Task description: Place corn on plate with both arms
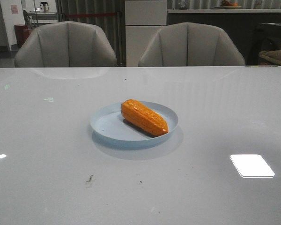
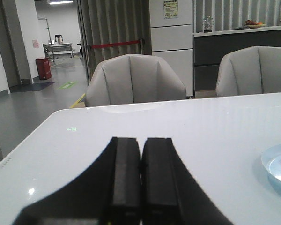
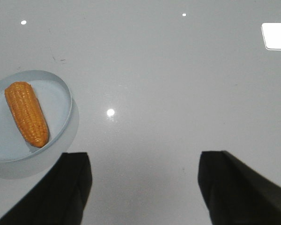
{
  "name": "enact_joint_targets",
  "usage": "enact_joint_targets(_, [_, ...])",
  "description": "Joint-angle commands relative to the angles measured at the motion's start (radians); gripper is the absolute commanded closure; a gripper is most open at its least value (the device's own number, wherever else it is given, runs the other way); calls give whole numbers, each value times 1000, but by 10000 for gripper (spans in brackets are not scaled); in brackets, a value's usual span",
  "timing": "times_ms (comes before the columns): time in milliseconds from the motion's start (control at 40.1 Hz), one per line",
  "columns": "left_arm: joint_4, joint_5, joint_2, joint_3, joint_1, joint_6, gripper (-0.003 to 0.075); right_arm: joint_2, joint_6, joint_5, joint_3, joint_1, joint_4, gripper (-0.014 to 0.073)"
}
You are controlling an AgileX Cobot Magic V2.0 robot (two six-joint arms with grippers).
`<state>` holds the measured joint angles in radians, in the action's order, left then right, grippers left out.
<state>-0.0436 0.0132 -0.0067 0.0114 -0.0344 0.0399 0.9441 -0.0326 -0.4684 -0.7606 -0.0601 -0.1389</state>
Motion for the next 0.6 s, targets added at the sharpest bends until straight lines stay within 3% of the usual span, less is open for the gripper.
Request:
enact_joint_targets(0, [3, 78, -10, 37, -7, -3, 627, -18, -3, 73, -27, 10, 25, 12])
enact_joint_targets(125, [3, 78, -10, 37, -7, -3, 627, -75, -3, 66, -23, 9, 122, 15])
enact_joint_targets(199, [3, 78, -10, 37, -7, -3, 627, -114, -3, 68, -3, 8, 122, 78])
enact_joint_targets(424, [3, 78, -10, 37, -7, -3, 627, -284, -3, 147, 170, 8, 120, 449])
enact_joint_targets(523, [3, 78, -10, 37, -7, -3, 627, -392, -3, 228, 279, 8, 120, 571])
enact_joint_targets(573, [3, 78, -10, 37, -7, -3, 627, -447, -3, 270, 349, 8, 120, 568])
